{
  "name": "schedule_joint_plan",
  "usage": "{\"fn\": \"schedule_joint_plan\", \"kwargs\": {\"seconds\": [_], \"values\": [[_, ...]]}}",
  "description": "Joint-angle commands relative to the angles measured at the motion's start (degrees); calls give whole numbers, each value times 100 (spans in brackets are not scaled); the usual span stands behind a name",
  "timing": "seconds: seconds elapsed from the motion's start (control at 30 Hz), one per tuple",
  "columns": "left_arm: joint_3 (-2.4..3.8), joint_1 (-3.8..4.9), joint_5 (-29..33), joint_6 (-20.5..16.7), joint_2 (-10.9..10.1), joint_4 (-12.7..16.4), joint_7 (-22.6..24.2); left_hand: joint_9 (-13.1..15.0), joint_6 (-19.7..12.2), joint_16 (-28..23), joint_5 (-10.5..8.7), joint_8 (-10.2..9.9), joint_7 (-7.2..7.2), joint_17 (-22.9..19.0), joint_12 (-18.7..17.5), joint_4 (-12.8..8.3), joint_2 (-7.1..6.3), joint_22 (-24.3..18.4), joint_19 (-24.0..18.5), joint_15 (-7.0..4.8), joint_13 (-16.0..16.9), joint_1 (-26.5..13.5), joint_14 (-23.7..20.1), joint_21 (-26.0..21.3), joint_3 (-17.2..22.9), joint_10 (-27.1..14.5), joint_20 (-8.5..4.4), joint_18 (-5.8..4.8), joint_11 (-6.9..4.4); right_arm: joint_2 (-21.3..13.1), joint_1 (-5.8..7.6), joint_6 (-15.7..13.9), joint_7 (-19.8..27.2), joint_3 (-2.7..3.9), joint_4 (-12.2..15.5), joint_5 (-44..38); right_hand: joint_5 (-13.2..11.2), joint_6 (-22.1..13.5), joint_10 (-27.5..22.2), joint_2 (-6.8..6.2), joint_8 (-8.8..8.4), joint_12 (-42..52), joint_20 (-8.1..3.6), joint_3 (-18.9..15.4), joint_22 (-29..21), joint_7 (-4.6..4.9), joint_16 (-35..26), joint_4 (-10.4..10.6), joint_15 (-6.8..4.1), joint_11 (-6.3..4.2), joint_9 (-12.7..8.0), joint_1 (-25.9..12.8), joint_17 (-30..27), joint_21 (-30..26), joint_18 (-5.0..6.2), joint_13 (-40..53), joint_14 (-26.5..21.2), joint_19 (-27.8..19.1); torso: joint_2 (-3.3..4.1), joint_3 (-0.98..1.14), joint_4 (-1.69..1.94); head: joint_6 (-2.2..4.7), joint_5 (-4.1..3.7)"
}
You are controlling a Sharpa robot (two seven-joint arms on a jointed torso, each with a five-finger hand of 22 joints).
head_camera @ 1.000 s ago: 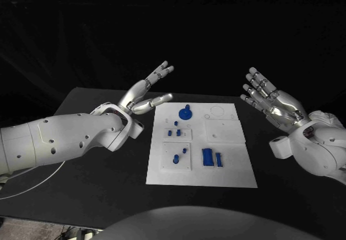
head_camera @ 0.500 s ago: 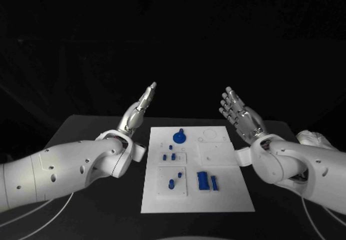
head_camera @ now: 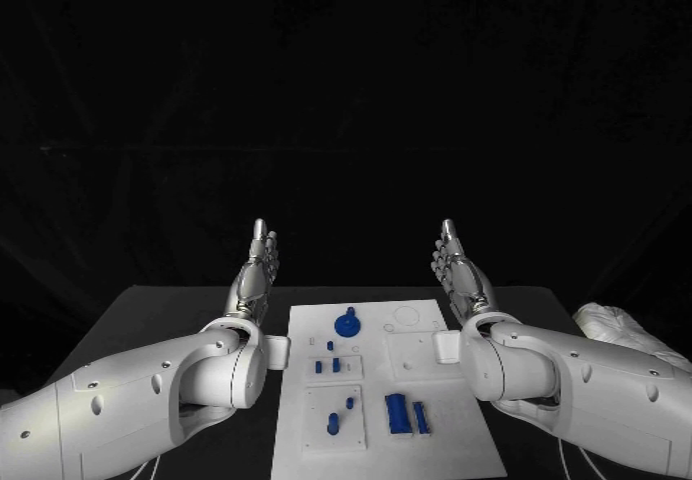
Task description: Assemble the parts on the task board
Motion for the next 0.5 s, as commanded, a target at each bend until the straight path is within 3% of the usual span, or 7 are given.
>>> {"fn": "schedule_joint_plan", "kwargs": {"seconds": [0.03,0.5], "values": [[17,-10,509,-194,17,18,-52,-7,-29,-20,-15,-18,3,-7,-19,-20,0,-6,-1,28,-5,-43,-3,-21,5,-1,-18,-39,31,3,-3,-240,16,4,0,144,-30,5,9,0,-35,-20,-148,8,-8,118,-16,-254,-49,60,-7,-527,-9,-22,-35,-9,1,-1,-14,-2,1,22,-8],[17,-10,509,-194,17,18,-52,-7,-29,-20,-15,-18,3,-7,-19,-20,0,-6,-1,28,-5,-43,-3,-21,5,-1,-18,-39,31,3,-3,-240,16,4,0,144,-30,5,9,0,-35,-20,-148,8,-8,118,-16,-254,-49,60,-7,-1114,-9,-22,-35,-9,1,-1,-14,-2,1,22,-8]]}}
